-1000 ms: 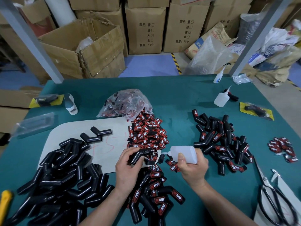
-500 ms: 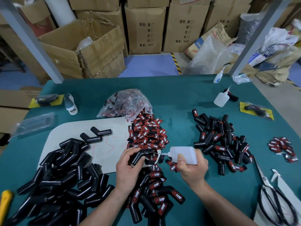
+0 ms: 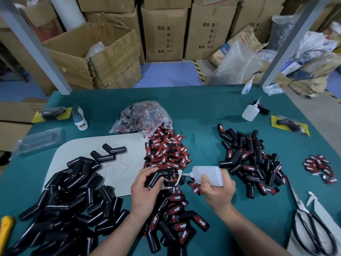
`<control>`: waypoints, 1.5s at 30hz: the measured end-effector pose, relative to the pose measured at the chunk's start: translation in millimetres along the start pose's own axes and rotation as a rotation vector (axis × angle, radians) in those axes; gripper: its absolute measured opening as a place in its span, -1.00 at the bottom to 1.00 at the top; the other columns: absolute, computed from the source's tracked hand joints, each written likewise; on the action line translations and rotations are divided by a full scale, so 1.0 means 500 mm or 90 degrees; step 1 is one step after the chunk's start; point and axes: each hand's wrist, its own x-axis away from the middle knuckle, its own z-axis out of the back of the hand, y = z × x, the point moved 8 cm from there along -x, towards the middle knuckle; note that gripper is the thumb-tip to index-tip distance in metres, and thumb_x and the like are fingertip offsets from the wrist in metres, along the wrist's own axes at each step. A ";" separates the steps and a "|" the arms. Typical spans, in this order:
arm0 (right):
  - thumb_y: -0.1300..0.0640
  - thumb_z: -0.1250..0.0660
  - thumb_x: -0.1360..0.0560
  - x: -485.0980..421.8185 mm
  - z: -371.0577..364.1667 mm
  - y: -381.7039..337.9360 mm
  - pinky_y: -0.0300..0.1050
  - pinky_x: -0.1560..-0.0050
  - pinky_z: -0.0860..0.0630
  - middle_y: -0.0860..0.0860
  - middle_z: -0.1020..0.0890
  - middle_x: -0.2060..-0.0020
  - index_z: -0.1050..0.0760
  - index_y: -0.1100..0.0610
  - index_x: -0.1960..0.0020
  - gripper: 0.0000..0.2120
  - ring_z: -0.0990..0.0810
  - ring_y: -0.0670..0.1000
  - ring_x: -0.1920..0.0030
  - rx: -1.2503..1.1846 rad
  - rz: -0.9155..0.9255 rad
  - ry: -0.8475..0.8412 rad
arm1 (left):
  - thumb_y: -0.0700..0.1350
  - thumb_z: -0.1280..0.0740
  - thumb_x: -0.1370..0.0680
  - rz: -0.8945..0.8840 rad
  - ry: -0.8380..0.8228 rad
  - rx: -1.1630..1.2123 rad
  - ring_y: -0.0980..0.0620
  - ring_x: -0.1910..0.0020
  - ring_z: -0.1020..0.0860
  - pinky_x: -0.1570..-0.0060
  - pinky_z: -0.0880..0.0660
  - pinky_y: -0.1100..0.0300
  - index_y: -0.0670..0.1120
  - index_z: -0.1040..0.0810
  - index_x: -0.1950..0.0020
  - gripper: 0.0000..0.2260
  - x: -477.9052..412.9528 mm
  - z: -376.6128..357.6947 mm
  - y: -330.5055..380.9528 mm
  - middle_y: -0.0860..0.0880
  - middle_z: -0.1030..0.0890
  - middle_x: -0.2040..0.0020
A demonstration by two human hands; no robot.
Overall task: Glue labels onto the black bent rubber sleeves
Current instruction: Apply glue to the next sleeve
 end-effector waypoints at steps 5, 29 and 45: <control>-0.30 -0.26 -0.54 0.001 0.004 -0.004 -0.53 0.43 -0.30 -0.04 -0.45 0.44 -0.47 0.35 0.28 -0.33 -0.44 -0.14 0.39 -0.008 0.003 0.002 | -0.29 -0.54 -0.49 0.009 -0.008 0.000 0.21 -0.19 -0.60 -0.06 -0.47 0.51 0.31 -0.64 -0.11 -0.53 0.000 -0.001 -0.002 0.22 -0.64 -0.14; -0.31 -0.24 -0.54 -0.002 0.006 -0.017 -0.37 0.51 -0.31 0.09 -0.48 0.52 -0.47 0.36 0.31 -0.30 -0.43 -0.05 0.42 0.019 0.019 0.017 | -0.29 -0.54 -0.48 0.008 -0.012 0.005 0.20 -0.16 -0.62 -0.06 -0.47 0.50 0.32 -0.64 -0.10 -0.52 0.001 -0.004 -0.003 0.20 -0.65 -0.13; -0.25 -0.25 -0.54 0.002 -0.001 -0.031 -0.33 0.51 -0.33 0.10 -0.49 0.53 -0.48 0.39 0.31 -0.33 -0.46 0.01 0.39 0.047 0.043 0.010 | -0.30 -0.54 -0.49 0.007 -0.015 0.007 0.21 -0.17 -0.61 -0.02 -0.48 0.51 0.27 -0.65 -0.10 -0.55 0.003 -0.003 0.004 0.20 -0.65 -0.13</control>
